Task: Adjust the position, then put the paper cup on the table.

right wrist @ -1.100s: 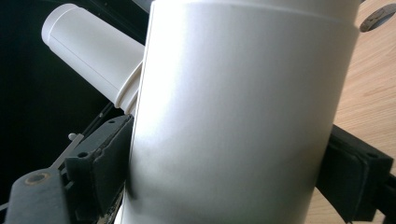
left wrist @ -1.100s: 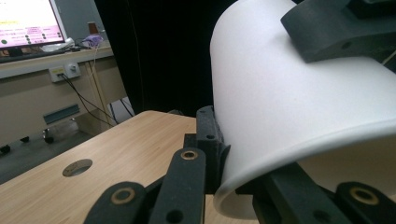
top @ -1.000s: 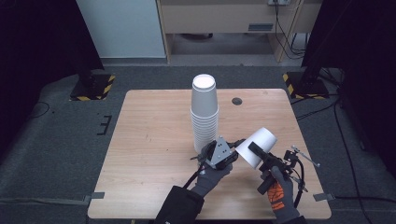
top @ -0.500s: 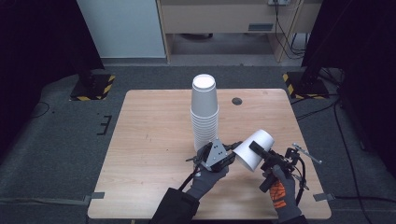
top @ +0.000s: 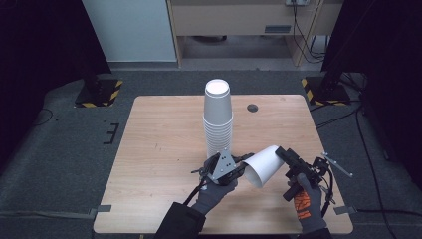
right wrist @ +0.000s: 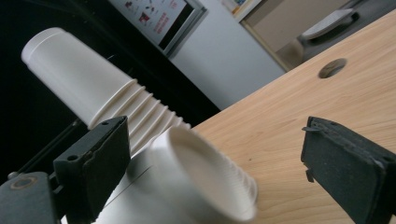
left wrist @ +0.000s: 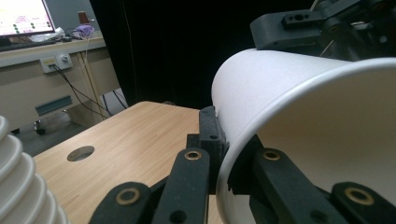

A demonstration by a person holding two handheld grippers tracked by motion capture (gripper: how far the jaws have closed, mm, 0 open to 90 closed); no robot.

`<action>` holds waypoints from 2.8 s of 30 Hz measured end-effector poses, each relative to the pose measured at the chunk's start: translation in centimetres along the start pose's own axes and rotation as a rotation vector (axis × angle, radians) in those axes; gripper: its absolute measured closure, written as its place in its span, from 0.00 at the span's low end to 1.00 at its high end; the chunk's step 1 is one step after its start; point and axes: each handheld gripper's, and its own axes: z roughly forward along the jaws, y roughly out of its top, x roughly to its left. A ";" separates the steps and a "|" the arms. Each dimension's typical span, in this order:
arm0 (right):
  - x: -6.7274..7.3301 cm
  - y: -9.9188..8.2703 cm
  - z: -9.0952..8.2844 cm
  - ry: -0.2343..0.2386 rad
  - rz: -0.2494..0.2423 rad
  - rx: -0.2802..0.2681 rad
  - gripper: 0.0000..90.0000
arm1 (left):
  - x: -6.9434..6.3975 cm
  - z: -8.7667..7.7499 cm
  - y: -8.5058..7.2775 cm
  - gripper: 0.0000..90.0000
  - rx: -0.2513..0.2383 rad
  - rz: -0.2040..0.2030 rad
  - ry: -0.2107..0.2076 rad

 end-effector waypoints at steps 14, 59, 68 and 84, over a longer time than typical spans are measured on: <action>-1.4 1.2 -0.9 -0.122 -0.115 -0.028 0.12 | 1.2 -3.9 0.6 0.96 0.000 -0.017 0.004; -3.6 0.3 -0.5 -0.381 -0.466 0.177 0.11 | 6.4 -17.4 -2.7 0.96 0.090 -0.107 0.199; -4.4 -0.6 0.3 -0.444 -0.601 0.300 0.11 | 7.7 -19.4 -3.1 0.96 0.125 -0.123 0.277; -6.1 -1.8 0.6 -0.530 -0.670 0.441 0.10 | 11.0 -24.5 -3.4 0.96 0.209 -0.195 0.466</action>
